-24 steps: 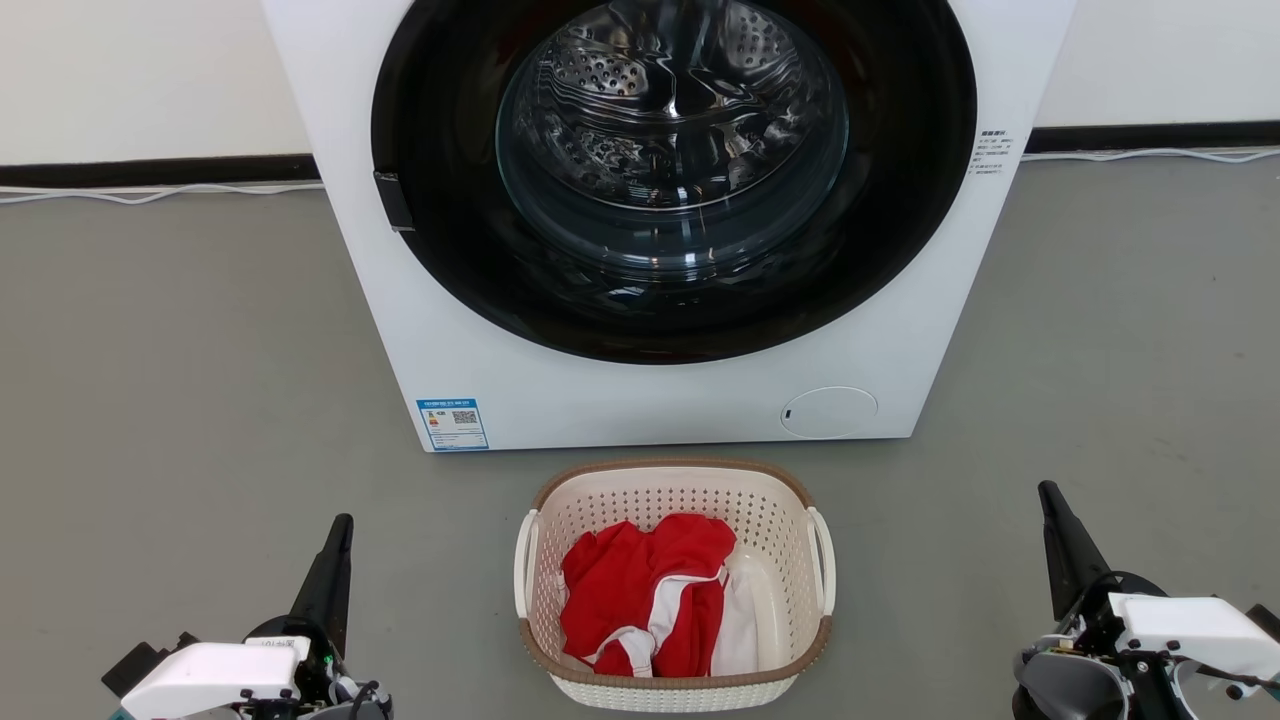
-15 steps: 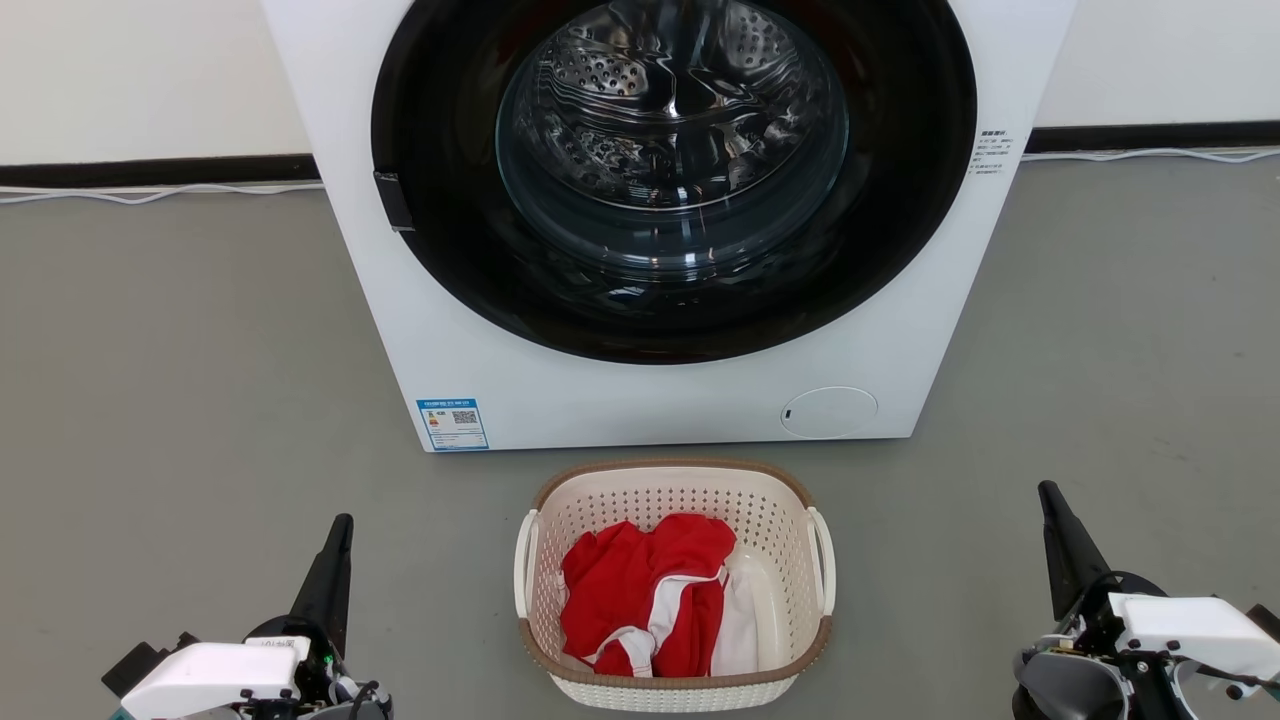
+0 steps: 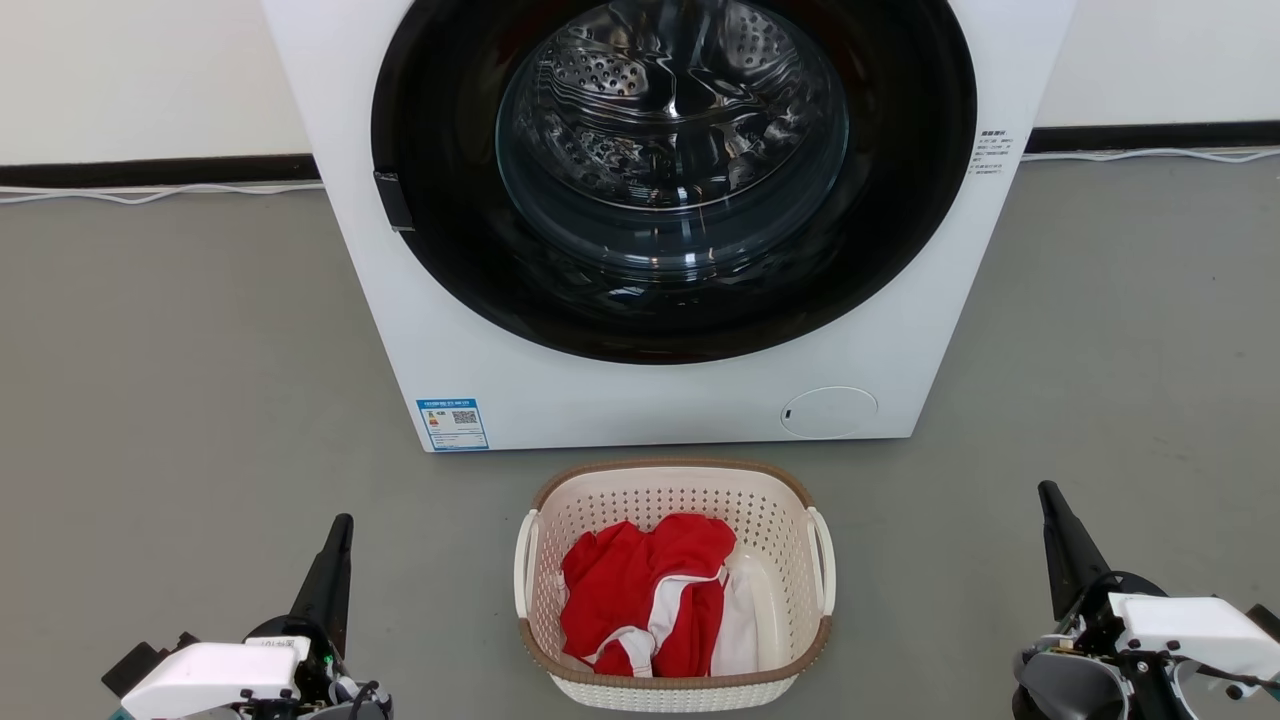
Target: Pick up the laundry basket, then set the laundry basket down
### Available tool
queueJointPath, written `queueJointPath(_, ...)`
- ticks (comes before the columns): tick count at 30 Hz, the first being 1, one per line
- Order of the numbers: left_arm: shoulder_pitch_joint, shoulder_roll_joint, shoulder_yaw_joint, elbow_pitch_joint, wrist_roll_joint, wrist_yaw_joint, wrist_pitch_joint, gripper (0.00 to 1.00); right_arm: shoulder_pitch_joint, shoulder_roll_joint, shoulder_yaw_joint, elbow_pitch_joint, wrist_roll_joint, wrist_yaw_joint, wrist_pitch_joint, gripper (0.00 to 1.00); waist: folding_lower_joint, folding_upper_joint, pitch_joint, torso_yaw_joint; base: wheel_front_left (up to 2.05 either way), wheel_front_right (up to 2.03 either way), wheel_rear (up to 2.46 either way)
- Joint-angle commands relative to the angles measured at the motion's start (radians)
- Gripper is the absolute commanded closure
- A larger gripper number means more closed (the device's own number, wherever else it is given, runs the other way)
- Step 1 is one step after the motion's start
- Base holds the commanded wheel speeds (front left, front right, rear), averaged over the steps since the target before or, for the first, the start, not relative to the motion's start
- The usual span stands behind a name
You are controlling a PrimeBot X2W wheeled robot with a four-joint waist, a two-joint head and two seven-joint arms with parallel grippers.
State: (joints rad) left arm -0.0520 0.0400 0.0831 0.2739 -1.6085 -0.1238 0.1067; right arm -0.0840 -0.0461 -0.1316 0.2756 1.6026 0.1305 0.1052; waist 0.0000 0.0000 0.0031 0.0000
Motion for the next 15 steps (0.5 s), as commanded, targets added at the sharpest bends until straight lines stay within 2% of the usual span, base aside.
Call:
queueJointPath(1, -0.056, 0.010, 0.030, -0.029, 0.000, -0.007, 0.006, 1.00, -0.024, -0.004, 0.018, -0.031, 0.006, 0.000, 0.008, 1.00, 0.0000, 0.0000, 0.000, 0.000, 0.00, 0.00, 0.00)
queueJointPath(15, -0.056, 0.010, 0.030, -0.029, 0.000, -0.007, 0.006, 1.00, -0.024, -0.004, 0.018, -0.031, 0.006, 0.000, 0.008, 1.00, 0.0000, 0.0000, 0.000, 0.000, 0.00, 0.00, 0.00)
